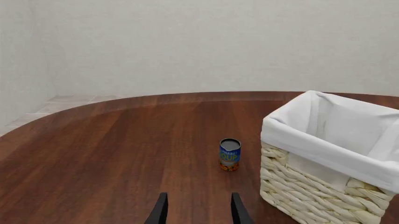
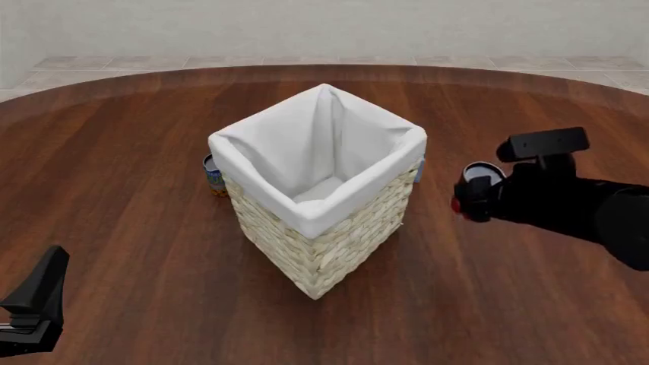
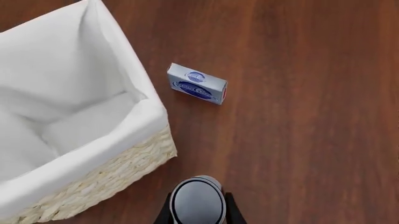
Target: Pick up the tomato sauce, and put it in the basket.
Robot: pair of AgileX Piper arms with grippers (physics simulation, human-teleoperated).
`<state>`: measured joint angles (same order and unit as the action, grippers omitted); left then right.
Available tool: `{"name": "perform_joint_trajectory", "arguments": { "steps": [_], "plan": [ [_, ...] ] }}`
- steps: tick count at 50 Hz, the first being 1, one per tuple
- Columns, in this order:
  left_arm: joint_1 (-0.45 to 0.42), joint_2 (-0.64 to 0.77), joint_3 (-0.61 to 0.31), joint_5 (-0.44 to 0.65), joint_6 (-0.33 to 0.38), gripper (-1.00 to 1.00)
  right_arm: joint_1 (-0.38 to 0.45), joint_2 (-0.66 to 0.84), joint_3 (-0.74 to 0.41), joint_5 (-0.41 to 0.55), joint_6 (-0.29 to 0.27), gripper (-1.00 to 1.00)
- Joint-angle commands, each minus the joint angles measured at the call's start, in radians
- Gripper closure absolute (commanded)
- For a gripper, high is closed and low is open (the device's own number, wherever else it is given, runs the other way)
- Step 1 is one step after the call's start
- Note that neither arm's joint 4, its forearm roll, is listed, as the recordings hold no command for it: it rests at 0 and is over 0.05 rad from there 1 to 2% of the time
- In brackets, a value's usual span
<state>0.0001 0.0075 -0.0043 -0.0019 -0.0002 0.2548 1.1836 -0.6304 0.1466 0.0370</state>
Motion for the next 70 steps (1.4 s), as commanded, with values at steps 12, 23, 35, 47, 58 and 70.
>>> {"name": "perform_joint_trajectory", "arguments": {
  "steps": [12,23,35,47,58,70],
  "plan": [
    [0.0,0.0,0.0,0.0,0.0,-1.0,0.015,-0.055,-0.096,0.102,-0.023,1.0],
    [0.0,0.0,0.0,0.0,0.0,-1.0,0.0,-0.091,-0.148,0.191,-0.054,1.0],
    [0.0,0.0,0.0,0.0,0.0,-1.0,-0.012,-0.121,-0.202,0.26,-0.078,1.0],
    [0.0,0.0,0.0,0.0,0.0,-1.0,-0.009,-0.126,-0.277,0.314,-0.097,1.0],
    [0.0,0.0,0.0,0.0,0.0,-1.0,0.021,-0.102,-0.37,0.349,-0.111,1.0],
    [0.0,0.0,0.0,0.0,0.0,-1.0,0.057,-0.067,-0.45,0.364,-0.146,1.0]
  ]
}}
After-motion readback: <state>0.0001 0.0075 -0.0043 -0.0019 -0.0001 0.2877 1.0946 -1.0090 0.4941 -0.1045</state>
